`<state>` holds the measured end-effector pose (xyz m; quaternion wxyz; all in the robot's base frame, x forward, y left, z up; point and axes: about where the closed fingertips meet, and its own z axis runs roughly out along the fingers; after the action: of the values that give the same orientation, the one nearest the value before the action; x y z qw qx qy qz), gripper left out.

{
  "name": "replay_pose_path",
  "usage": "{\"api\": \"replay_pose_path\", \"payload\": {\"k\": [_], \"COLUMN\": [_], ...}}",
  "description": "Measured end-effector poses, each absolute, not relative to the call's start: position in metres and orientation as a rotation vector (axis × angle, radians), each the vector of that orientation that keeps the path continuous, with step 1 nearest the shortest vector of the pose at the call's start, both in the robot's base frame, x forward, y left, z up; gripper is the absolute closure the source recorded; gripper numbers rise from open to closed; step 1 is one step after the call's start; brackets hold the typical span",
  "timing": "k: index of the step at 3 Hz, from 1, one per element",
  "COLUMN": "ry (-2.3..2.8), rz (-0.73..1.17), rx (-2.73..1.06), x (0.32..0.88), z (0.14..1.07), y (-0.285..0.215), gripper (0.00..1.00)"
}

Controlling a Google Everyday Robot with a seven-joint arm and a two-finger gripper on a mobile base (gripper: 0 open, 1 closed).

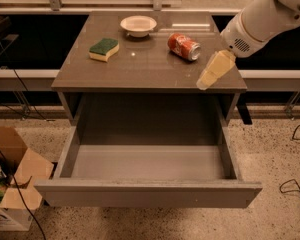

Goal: Place coke can into top drawer

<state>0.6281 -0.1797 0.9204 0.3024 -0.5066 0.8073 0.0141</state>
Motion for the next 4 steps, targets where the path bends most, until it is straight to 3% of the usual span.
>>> {"api": "replay_pose_path", "payload": {"k": [4], "ry": [2.002], "rz": [0.142], "rx": [-1.316], "x": [0.718], "z": [0.895], "y": [-0.129], "gripper": [0.00]}}
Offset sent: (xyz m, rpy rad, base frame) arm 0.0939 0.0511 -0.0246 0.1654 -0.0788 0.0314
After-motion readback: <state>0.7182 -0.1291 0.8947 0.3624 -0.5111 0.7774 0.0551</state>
